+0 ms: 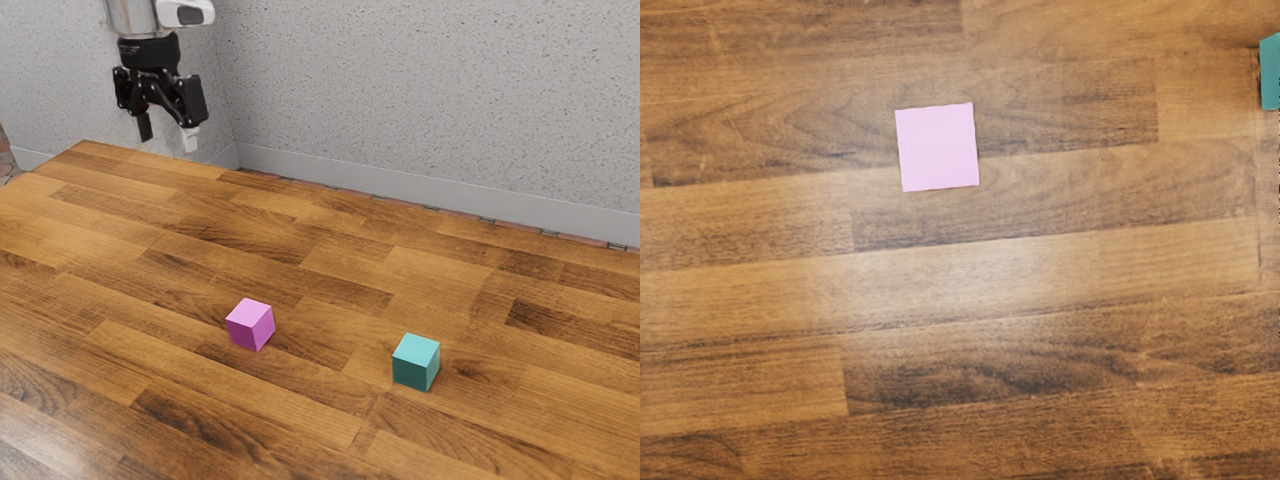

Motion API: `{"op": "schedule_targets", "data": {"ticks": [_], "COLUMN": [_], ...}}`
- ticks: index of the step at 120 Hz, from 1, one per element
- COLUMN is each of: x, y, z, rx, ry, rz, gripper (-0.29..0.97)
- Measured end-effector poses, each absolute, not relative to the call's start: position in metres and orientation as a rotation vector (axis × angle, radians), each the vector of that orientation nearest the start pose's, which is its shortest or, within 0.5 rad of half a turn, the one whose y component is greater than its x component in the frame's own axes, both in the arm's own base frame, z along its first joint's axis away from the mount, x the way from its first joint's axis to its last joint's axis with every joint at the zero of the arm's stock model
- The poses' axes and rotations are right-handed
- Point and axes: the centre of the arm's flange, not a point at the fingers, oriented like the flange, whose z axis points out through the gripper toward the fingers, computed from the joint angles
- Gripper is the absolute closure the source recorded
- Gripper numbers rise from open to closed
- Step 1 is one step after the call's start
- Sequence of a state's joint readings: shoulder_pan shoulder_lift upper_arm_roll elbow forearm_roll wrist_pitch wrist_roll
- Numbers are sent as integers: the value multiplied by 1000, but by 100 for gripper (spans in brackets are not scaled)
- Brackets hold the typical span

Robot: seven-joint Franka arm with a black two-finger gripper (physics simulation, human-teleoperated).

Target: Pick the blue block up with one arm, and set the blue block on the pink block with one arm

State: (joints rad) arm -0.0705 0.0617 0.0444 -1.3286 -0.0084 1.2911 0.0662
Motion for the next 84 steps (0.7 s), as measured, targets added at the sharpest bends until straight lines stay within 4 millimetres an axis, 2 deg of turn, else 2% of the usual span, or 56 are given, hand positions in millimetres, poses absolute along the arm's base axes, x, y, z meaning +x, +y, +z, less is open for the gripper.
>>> {"op": "schedule_targets", "data": {"ticks": [25, 28, 36, 39, 43, 49, 54, 65, 73, 84], "x": [551, 548, 533, 527, 522, 517, 520, 541, 569, 587], "y": [-12, -13, -15, -18, -24, -39, -57, -90, -91, -87], "z": [688, 703, 761, 777, 788, 794, 790, 763, 730, 712], "rx": [-3149, -3148, -3140, -3137, -3135, -3137, -3140, -3149, -3155, -3154], "ry": [161, 162, 166, 173, 189, 234, 282, 349, 324, 287], "rz": [13, -37, -213, -261, -291, -301, -287, -226, -161, -153], "gripper": [0, 0, 0, 0, 0, 0, 0, 0, 0, 0]}}
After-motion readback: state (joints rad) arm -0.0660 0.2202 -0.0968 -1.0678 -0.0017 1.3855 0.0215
